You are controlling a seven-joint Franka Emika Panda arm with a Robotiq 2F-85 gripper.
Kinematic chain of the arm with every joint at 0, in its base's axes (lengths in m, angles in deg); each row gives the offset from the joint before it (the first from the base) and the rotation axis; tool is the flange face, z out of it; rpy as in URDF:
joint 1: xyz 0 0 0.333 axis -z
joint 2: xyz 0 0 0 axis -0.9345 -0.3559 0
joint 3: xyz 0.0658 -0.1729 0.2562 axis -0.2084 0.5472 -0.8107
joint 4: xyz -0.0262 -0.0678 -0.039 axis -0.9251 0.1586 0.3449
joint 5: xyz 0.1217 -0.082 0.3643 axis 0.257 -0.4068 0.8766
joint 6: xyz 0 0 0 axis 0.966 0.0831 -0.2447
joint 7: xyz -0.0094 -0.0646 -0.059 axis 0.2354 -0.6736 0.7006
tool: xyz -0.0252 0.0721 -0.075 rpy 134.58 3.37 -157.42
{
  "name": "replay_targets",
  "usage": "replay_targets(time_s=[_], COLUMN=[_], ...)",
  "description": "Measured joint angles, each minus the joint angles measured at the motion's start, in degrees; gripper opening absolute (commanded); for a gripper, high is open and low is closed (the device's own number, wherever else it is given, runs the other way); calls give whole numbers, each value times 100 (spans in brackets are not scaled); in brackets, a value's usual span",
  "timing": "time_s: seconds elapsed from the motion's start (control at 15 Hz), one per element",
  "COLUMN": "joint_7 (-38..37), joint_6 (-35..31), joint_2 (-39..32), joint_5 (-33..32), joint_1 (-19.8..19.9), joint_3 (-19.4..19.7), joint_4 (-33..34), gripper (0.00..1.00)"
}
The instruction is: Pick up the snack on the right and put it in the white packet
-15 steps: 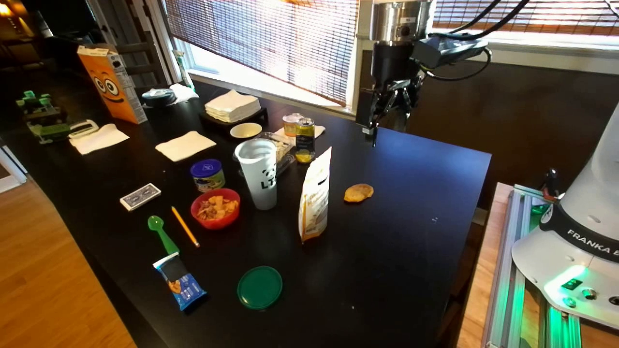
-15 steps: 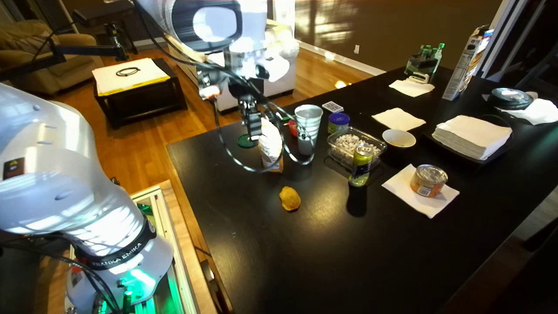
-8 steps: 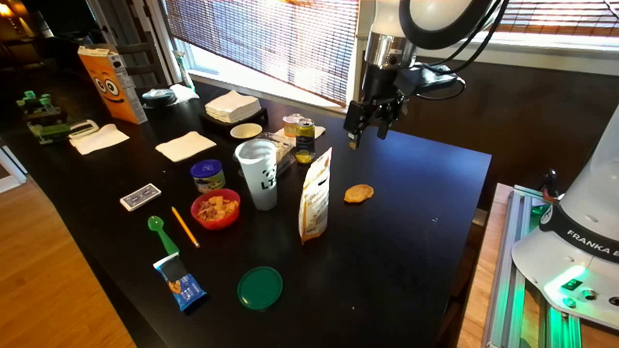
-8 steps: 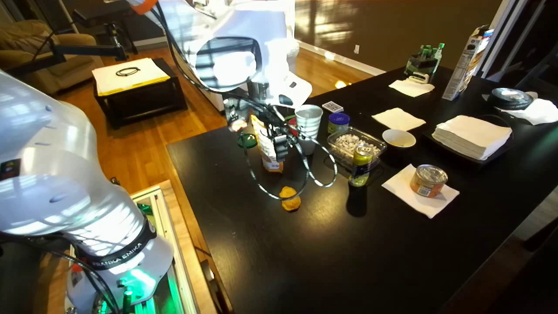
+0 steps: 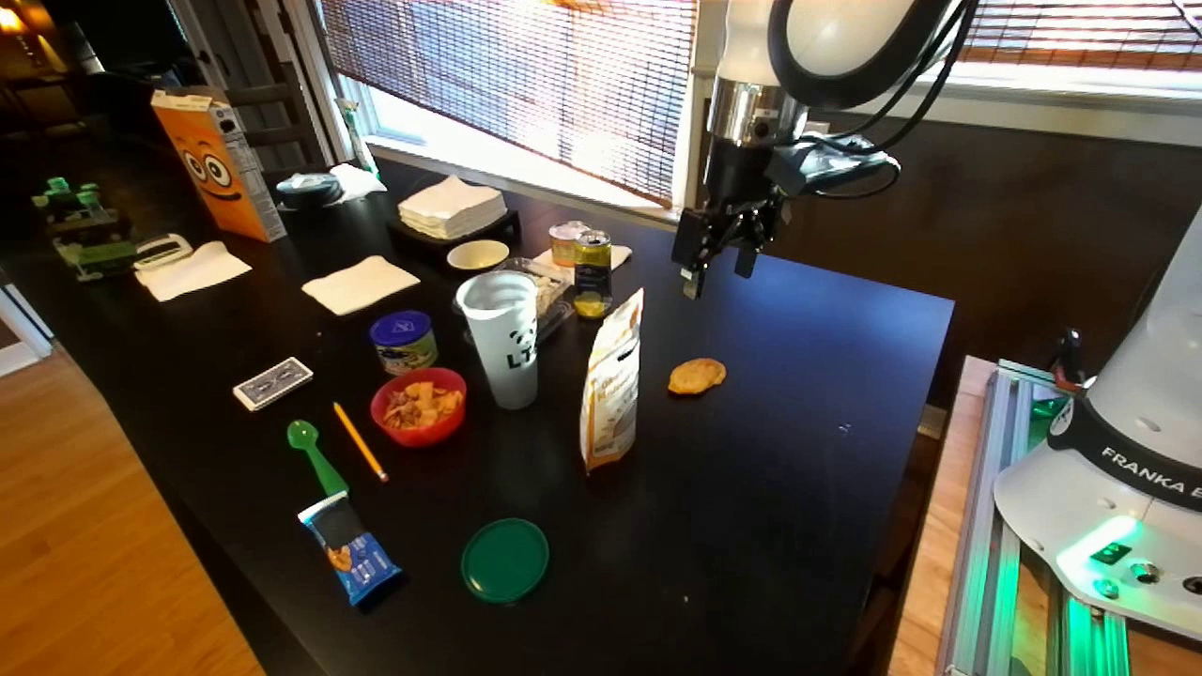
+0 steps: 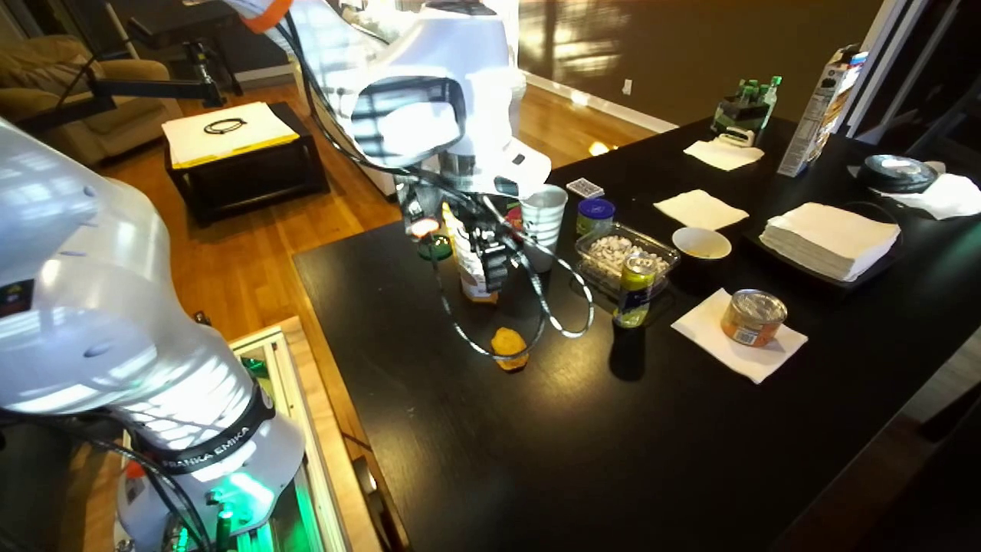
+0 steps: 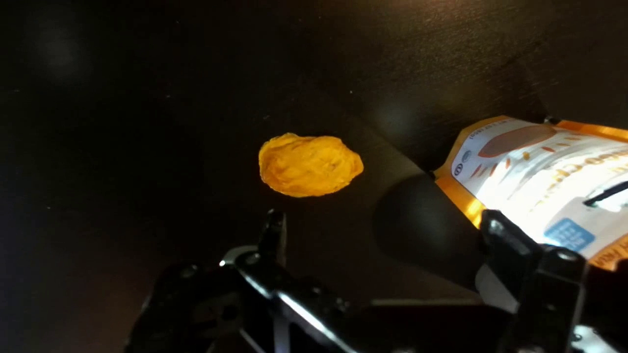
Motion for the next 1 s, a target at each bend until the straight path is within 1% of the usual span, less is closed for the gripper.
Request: replay_targets(time_s=[0.27,0.47,0.67,0.87,1.0], joint_7=[881,1293,1418,1410,1508], joint_6=[-463,-921,-1362,-1643,-1665], joint_2=[-582,-1065,-1523,-1935,-2161], joint_5=[-2,-169,-569,-985,-961], joint_1=[3,30,37,48,60], joint_3=[169,214,213,223,245], joint_4=[-15,-15,11,70,99], gripper=[100,100,100,100,100])
